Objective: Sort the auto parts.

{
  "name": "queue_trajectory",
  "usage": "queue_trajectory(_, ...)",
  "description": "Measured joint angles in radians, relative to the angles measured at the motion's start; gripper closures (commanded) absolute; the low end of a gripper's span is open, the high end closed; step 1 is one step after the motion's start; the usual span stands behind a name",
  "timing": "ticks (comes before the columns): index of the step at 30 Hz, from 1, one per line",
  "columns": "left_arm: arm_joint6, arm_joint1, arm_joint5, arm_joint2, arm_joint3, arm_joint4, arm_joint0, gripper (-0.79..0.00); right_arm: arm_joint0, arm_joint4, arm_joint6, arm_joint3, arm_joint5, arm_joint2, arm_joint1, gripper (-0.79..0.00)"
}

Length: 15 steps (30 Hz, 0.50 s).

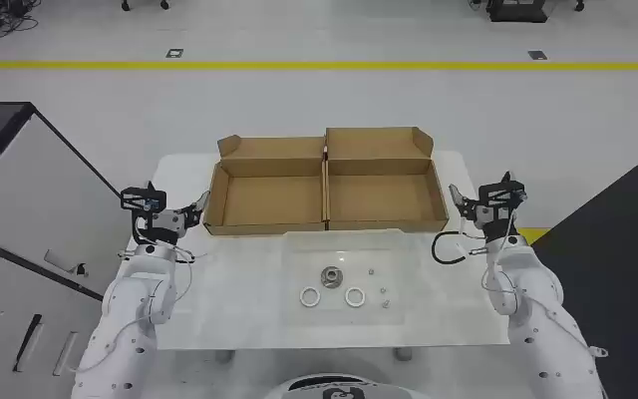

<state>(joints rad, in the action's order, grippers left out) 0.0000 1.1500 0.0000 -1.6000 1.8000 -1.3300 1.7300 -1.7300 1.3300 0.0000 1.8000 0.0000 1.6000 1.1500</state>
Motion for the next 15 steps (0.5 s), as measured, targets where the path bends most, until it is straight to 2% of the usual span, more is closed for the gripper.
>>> queue_trajectory(10,0.000,0.000,0.000,0.000,0.000,0.000,0.000,-0.785,0.004,0.005,-0.007,0.015,-0.006,0.010,0.000,-0.785)
queue_trajectory(15,0.000,0.000,0.000,0.000,0.000,0.000,0.000,-0.785,-0.005,0.029,0.019,0.092,-0.067,0.062,-0.008,-0.785)
